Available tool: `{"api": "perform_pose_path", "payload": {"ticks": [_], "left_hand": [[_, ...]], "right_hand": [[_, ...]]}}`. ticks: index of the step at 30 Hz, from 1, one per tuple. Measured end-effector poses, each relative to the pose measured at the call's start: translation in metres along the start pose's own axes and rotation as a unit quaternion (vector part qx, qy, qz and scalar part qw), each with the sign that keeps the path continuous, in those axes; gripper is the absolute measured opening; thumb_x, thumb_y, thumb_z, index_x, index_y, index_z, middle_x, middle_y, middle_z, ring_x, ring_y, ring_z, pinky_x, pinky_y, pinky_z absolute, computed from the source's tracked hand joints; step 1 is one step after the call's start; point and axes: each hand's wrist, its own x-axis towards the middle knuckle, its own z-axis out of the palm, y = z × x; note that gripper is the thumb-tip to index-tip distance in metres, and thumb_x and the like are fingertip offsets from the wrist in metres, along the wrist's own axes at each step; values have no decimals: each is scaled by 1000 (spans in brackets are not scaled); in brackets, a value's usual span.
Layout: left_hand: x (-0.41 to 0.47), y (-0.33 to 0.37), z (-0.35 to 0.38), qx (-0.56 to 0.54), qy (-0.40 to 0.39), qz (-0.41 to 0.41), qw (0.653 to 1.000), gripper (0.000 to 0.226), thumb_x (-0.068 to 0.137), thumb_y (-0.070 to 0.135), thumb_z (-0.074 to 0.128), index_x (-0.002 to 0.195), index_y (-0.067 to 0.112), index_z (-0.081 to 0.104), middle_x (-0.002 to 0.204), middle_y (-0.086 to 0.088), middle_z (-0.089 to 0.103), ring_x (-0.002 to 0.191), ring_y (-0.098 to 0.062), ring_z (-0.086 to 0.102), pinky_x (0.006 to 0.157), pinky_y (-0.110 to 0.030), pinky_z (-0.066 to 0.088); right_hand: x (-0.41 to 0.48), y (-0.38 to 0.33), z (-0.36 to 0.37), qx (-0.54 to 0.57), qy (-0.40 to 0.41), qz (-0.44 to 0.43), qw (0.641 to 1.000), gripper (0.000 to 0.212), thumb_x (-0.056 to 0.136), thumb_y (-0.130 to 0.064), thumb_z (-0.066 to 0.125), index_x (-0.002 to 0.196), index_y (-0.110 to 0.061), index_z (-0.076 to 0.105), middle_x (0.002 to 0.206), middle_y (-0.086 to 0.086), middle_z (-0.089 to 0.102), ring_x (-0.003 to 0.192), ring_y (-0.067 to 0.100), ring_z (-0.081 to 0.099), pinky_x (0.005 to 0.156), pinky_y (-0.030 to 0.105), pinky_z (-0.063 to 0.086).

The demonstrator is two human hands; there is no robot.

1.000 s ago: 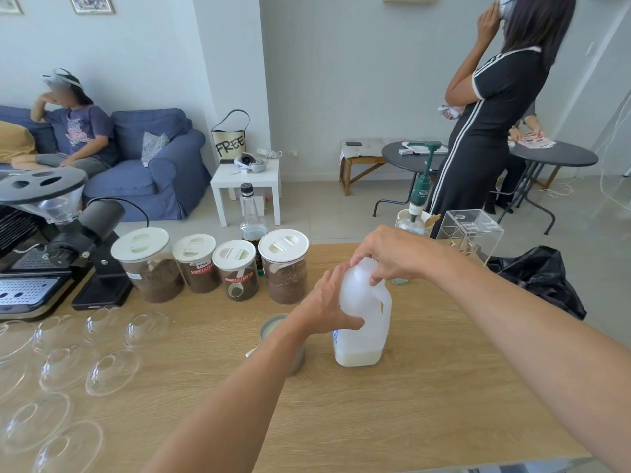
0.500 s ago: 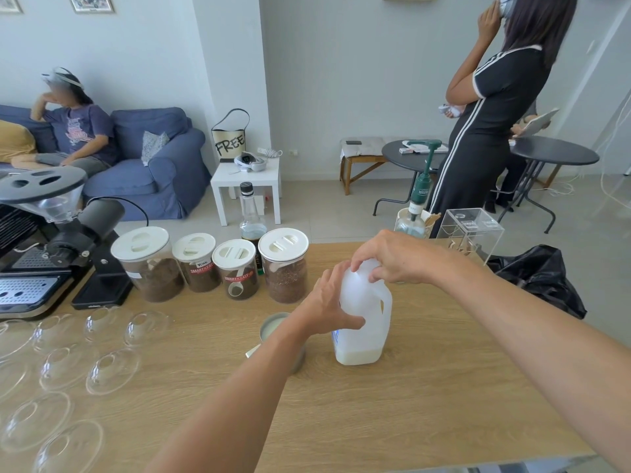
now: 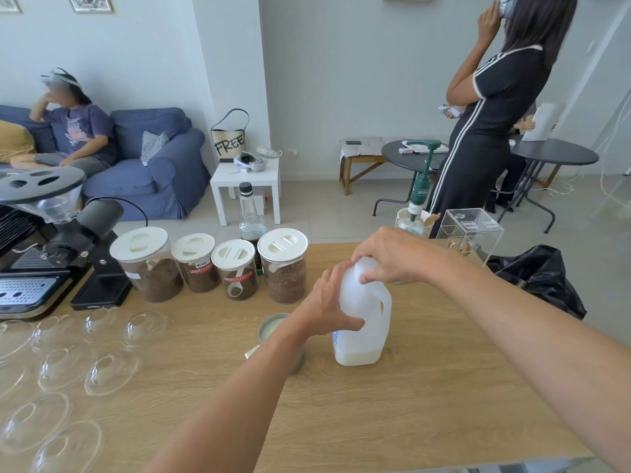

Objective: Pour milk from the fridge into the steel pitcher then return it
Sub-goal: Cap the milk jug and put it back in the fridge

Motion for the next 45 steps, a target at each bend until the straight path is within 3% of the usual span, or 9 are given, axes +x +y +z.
{"api": "perform_pose_path", "payload": {"ticks": [6,11,16,30,34,37,39,42,45], "left_hand": [[-2,2,0,-11,2,10,1000,100,59,38,79,140,52,22,131,2,41,120,-23,40,102,-46,45],[1,-2,1,-7,1,9,1000,107,61,42,80,147,42,16,136,1,37,126,-21,37,106,-44,43],[2,-2,3,-3,-4,18,1000,105,65,35,81,148,38,17,134,2,37,125,-20,36,105,-40,42],[4,-5,6,-20,26,59,998,104,66,28,82,150,29,22,132,5,39,123,-17,36,107,-35,38],[3,-7,8,-10,33,70,997,104,65,36,84,149,28,23,129,8,37,122,-17,36,107,-37,38],[5,-13,8,-41,28,51,998,110,60,46,85,148,31,21,137,6,36,128,-17,34,109,-39,39],[7,-16,9,-69,18,37,997,123,54,54,86,151,28,16,145,5,34,135,-17,33,110,-39,38],[9,-12,12,-114,13,28,993,116,53,49,88,146,29,21,140,3,41,128,-18,46,99,-38,48],[11,-3,15,-117,1,42,992,93,59,34,86,134,26,31,123,3,49,111,-18,55,77,-28,52]], "right_hand": [[7,-16,9,-105,61,57,991,64,89,-72,37,64,-14,48,65,1,48,66,24,52,59,35,42],[3,3,13,-63,33,-48,996,42,89,-66,44,102,-28,56,94,-7,60,87,19,57,66,34,41],[6,-7,32,-95,109,14,989,42,93,-54,39,82,-16,52,73,1,56,71,26,54,58,34,35],[13,-30,48,-139,170,142,965,42,99,-38,28,72,-18,53,74,4,61,75,28,61,59,31,34],[8,-14,52,98,136,233,958,55,97,-58,22,79,-18,56,81,3,61,78,28,57,71,37,45],[-12,8,65,283,159,263,909,23,97,-30,38,99,-25,60,99,-1,63,95,25,58,81,38,47],[-30,12,79,358,102,238,897,26,90,-17,53,115,-25,56,109,-2,64,99,18,61,81,35,50],[-48,2,104,384,39,220,896,37,83,-23,69,116,-29,54,106,-8,65,99,13,63,79,30,54],[-59,-9,114,347,97,241,901,13,89,-17,64,96,-22,55,95,-3,64,88,18,60,66,24,44]]}}
